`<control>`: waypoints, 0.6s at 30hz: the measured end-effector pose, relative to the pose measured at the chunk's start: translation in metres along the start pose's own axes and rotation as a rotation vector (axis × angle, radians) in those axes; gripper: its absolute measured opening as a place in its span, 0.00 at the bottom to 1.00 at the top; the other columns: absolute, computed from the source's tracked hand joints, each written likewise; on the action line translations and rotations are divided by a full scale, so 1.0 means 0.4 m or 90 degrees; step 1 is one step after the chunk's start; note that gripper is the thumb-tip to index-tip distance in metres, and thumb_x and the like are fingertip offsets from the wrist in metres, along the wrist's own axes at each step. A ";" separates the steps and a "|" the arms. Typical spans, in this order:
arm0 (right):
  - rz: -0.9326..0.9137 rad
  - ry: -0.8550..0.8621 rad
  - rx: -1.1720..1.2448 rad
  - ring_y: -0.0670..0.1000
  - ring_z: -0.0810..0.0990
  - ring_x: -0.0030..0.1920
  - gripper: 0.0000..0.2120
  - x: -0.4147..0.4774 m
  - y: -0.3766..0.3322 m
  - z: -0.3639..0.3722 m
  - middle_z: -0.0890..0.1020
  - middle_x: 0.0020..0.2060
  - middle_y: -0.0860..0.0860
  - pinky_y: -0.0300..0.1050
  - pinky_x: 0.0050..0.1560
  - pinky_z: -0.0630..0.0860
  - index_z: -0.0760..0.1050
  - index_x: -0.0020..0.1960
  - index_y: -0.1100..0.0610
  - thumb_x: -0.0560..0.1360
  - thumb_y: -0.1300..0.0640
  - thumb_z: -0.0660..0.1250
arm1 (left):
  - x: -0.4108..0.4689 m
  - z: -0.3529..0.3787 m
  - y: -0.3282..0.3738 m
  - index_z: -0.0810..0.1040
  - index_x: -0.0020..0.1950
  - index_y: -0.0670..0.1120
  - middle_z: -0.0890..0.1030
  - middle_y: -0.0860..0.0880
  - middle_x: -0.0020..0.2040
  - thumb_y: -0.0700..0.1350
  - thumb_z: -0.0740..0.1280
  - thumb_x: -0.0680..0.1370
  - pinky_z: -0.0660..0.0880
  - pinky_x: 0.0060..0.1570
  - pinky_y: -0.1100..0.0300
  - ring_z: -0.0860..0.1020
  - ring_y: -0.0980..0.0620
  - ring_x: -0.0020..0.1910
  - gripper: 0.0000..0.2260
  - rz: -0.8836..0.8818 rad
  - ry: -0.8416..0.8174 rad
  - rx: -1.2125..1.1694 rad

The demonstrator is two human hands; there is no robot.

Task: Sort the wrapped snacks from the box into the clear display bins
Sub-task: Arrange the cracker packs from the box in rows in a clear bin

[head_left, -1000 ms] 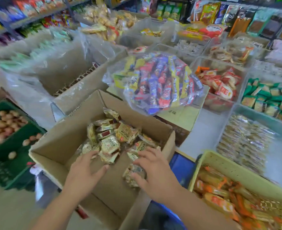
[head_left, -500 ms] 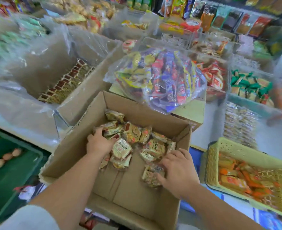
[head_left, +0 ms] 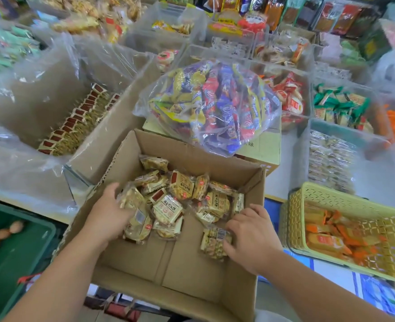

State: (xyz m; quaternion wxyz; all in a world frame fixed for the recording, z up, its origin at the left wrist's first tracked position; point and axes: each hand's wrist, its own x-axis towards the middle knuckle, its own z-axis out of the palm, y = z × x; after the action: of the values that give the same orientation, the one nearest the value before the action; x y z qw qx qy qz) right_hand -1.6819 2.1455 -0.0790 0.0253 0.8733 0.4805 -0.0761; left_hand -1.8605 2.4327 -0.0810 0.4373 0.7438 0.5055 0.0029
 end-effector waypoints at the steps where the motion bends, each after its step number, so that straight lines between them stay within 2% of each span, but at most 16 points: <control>1: 0.001 0.002 0.001 0.50 0.78 0.46 0.19 0.000 0.000 0.001 0.80 0.37 0.42 0.55 0.69 0.66 0.82 0.41 0.45 0.72 0.36 0.56 | -0.003 0.008 -0.001 0.73 0.68 0.54 0.80 0.53 0.59 0.39 0.73 0.73 0.73 0.35 0.57 0.81 0.49 0.42 0.25 -0.009 -0.032 -0.027; 3: 0.001 0.000 0.002 0.50 0.78 0.46 0.19 0.002 -0.001 0.000 0.80 0.37 0.42 0.56 0.69 0.66 0.82 0.41 0.45 0.72 0.37 0.56 | 0.004 0.046 0.013 0.80 0.54 0.52 0.84 0.47 0.52 0.41 0.75 0.72 0.74 0.35 0.59 0.81 0.50 0.41 0.13 -0.031 -0.153 -0.047; 4: 0.001 -0.003 0.002 0.50 0.78 0.46 0.20 0.002 -0.002 0.000 0.81 0.37 0.43 0.56 0.69 0.65 0.82 0.42 0.45 0.72 0.37 0.56 | 0.015 0.073 0.021 0.81 0.53 0.52 0.84 0.48 0.51 0.41 0.75 0.73 0.76 0.34 0.60 0.82 0.51 0.41 0.11 -0.050 -0.211 -0.054; 6: 0.002 -0.009 0.002 0.50 0.78 0.48 0.20 0.002 0.000 -0.001 0.81 0.38 0.43 0.56 0.70 0.64 0.83 0.43 0.45 0.72 0.36 0.55 | 0.042 0.135 0.027 0.80 0.61 0.48 0.82 0.51 0.52 0.40 0.75 0.76 0.80 0.35 0.58 0.84 0.51 0.43 0.14 -0.101 -0.259 -0.087; 8: 0.003 -0.015 0.006 0.49 0.78 0.49 0.22 0.001 0.002 -0.001 0.82 0.39 0.42 0.55 0.71 0.62 0.83 0.44 0.45 0.73 0.36 0.54 | 0.073 0.193 0.020 0.77 0.67 0.42 0.81 0.47 0.54 0.40 0.75 0.76 0.81 0.44 0.52 0.82 0.47 0.50 0.20 -0.140 -0.206 -0.087; 11: 0.004 -0.014 0.021 0.50 0.77 0.49 0.21 0.002 0.001 -0.001 0.81 0.39 0.42 0.55 0.72 0.61 0.82 0.45 0.45 0.73 0.37 0.54 | 0.109 0.250 -0.012 0.80 0.60 0.44 0.81 0.45 0.56 0.40 0.76 0.75 0.74 0.49 0.55 0.77 0.49 0.47 0.15 -0.189 -0.098 -0.107; 14: 0.001 -0.004 0.026 0.50 0.77 0.47 0.20 0.003 0.000 -0.001 0.81 0.38 0.42 0.56 0.71 0.63 0.82 0.45 0.45 0.72 0.37 0.56 | 0.117 0.275 -0.026 0.80 0.56 0.48 0.81 0.46 0.57 0.43 0.78 0.73 0.75 0.54 0.53 0.78 0.45 0.51 0.14 -0.187 -0.051 -0.089; 16: 0.001 0.004 0.029 0.50 0.77 0.46 0.19 0.002 0.003 0.001 0.81 0.37 0.42 0.56 0.71 0.64 0.83 0.45 0.46 0.72 0.38 0.57 | 0.111 0.286 -0.021 0.79 0.61 0.50 0.80 0.49 0.54 0.47 0.77 0.74 0.76 0.54 0.53 0.79 0.45 0.52 0.17 -0.157 -0.067 -0.055; 18: 0.000 0.007 0.030 0.50 0.77 0.46 0.20 0.002 0.005 0.004 0.81 0.37 0.42 0.56 0.70 0.64 0.83 0.45 0.46 0.72 0.38 0.57 | 0.104 0.297 -0.014 0.79 0.60 0.52 0.80 0.53 0.49 0.50 0.77 0.73 0.76 0.46 0.55 0.80 0.48 0.47 0.17 -0.123 -0.084 -0.017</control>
State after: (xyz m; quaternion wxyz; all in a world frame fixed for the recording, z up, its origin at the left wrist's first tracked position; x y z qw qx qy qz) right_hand -1.6801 2.1448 -0.0808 0.0017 0.8740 0.4788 -0.0827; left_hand -1.7914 2.3879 -0.1762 0.4778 0.6843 0.5448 -0.0812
